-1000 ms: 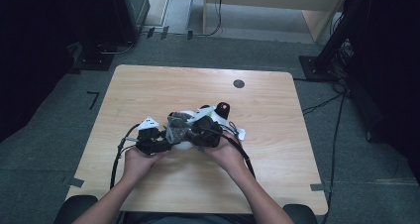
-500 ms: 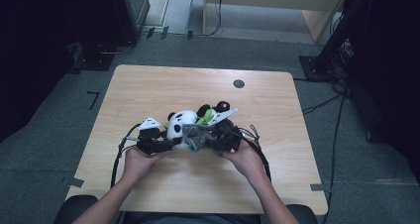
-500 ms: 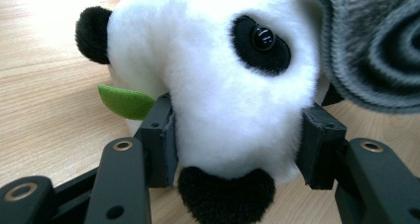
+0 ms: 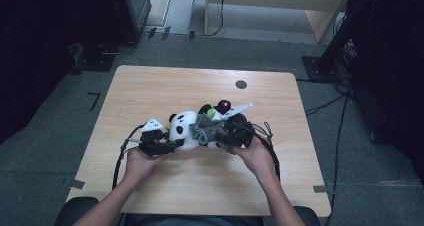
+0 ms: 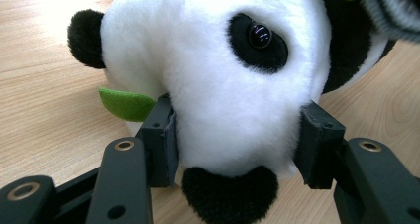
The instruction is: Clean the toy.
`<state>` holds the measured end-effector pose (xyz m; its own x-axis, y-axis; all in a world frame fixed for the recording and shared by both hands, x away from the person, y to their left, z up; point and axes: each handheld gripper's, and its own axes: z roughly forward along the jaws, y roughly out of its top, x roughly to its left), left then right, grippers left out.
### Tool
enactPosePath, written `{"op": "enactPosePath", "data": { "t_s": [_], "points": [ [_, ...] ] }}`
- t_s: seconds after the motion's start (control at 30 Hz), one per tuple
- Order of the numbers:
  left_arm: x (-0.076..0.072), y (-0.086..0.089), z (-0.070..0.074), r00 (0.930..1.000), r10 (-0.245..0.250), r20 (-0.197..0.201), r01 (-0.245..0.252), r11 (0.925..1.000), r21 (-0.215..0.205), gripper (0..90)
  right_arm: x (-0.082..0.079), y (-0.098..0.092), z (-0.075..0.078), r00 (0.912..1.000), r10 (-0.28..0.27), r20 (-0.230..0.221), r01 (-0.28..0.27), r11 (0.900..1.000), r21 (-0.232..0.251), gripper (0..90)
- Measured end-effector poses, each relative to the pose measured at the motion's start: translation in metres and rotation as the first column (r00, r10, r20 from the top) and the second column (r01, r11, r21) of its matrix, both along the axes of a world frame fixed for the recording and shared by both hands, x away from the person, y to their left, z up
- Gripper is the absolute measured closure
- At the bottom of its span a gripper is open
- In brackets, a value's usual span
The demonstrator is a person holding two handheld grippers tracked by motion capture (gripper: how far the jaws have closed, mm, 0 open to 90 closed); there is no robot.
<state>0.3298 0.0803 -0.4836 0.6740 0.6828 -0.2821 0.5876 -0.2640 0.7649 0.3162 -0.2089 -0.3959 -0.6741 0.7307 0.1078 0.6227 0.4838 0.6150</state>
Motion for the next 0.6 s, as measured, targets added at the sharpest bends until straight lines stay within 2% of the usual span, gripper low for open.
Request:
{"op": "enactPosePath", "data": {
  "t_s": [0.37,0.5,0.6],
  "points": [
    [-0.001,-0.001,0.000,1.0000,-0.002,0.005,0.002,1.0000,0.003,44.7,0.006,-0.010,0.006,0.9947,-0.071,0.075,0.069,0.997,0.035,77.6],
    [-0.002,-0.001,-0.001,0.9999,-0.006,0.012,0.005,0.9999,0.011,44.7,0.008,-0.019,0.012,0.9863,-0.122,0.112,0.115,0.991,0.061,77.5],
    [-0.002,-0.001,-0.001,0.9999,-0.006,0.014,0.005,0.9999,0.013,44.8,0.009,-0.030,0.016,0.9772,-0.164,0.134,0.158,0.986,0.060,77.6]
  ]
}}
